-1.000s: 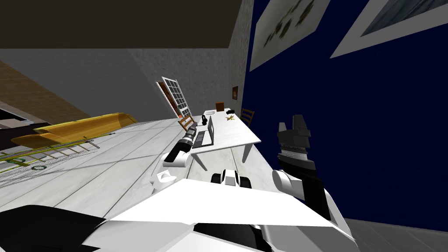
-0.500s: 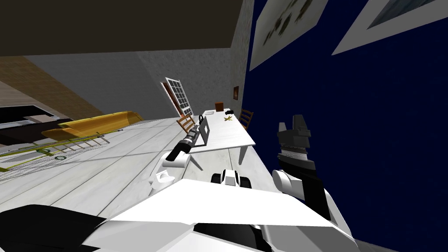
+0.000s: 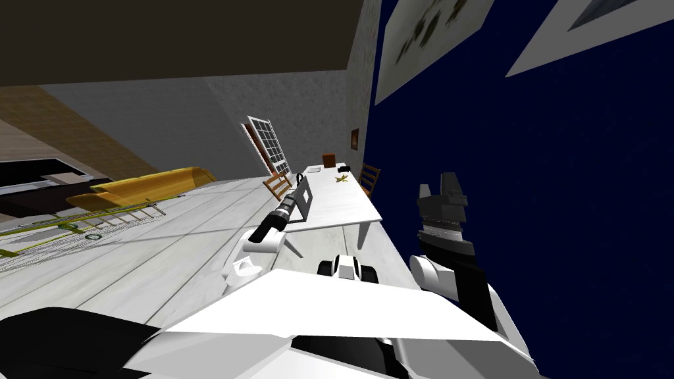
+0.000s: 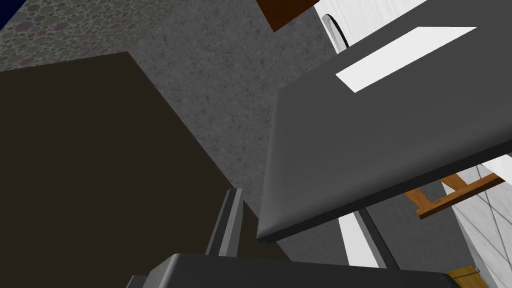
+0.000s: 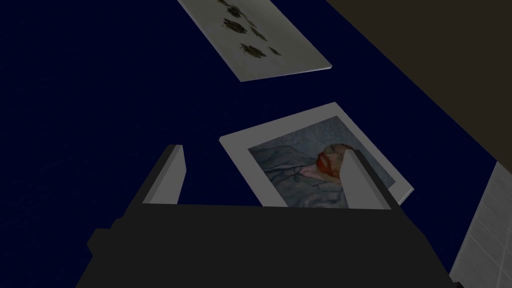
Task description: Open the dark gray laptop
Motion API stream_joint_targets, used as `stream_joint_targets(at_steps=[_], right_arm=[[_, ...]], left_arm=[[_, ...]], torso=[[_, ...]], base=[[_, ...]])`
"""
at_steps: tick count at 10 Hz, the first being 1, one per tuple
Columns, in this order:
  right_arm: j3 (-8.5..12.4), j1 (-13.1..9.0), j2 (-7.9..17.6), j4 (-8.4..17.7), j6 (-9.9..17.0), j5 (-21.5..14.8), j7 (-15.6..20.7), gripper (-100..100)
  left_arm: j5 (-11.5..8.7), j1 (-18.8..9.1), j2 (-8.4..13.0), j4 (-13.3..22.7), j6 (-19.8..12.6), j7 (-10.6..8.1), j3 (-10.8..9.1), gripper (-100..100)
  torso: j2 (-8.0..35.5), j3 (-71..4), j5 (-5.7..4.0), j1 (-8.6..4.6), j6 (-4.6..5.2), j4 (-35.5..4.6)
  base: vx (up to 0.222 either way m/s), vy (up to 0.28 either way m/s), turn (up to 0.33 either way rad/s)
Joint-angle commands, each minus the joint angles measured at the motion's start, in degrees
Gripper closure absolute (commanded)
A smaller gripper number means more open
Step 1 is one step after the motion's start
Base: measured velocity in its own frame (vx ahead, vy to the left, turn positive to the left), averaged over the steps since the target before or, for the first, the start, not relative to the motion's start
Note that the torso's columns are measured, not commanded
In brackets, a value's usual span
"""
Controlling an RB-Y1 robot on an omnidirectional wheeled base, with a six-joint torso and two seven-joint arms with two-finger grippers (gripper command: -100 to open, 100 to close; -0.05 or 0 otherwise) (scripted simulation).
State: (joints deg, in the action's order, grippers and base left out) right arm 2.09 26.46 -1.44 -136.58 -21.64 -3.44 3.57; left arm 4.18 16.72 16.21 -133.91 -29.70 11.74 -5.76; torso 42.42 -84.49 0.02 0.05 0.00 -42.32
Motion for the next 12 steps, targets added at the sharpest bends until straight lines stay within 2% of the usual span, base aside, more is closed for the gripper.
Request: stream_joint_targets(at_steps=[1,4,5,7,8,10,12], right_arm=[[0.0,0.0,0.0,0.0,0.0,0.0,0.0,0],[0.0,0.0,0.0,0.0,0.0,0.0,0.0,0],[0.0,0.0,0.0,0.0,0.0,0.0,0.0,0],[0.0,0.0,0.0,0.0,0.0,0.0,0.0,0],[0.0,0.0,0.0,0.0,0.0,0.0,0.0,0],[0.0,0.0,0.0,0.0,0.0,0.0,0.0,0],[0.0,0.0,0.0,0.0,0.0,0.0,0.0,0]], left_arm=[[-2.0,-1.0,-2.3,1.3,1.2,-2.56,-0.07,100],[-4.0,-1.9,-4.6,2.7,2.4,-5.11,-0.14,100],[-5.4,-2.6,-6.1,3.6,3.1,-6.82,-0.19,100],[-6.7,-3.2,-7.6,4.5,3.9,-8.52,-0.23,100],[-6.2,-3.4,-7.1,3.9,3.4,-7.82,-0.19,100],[-7.7,-4.4,-8.7,7.3,6.0,-9.72,-0.29,100],[-9.1,-5.3,-10.3,10.6,8.5,-11.40,-0.30,100]], torso=[[0.0,0.0,0.10,0.23,-0.05,0.0],[-0.1,0.0,0.23,0.36,-0.22,0.1],[-0.2,-0.1,0.20,0.33,-0.16,0.2],[-0.3,-0.1,0.18,0.33,-0.07,0.2],[-0.2,-0.1,0.14,0.19,-0.08,0.1],[-0.2,-0.1,-0.09,-0.33,0.10,0.1],[-0.1,-0.1,-0.04,-0.08,0.04,0.0]], base=[[-0.034,0.114,0.032],[-0.033,0.093,0.039],[-0.021,0.112,0.084],[-0.042,0.130,0.038],[-0.018,0.056,0.011],[-0.018,0.061,0.028],[-0.037,0.080,0.017]])
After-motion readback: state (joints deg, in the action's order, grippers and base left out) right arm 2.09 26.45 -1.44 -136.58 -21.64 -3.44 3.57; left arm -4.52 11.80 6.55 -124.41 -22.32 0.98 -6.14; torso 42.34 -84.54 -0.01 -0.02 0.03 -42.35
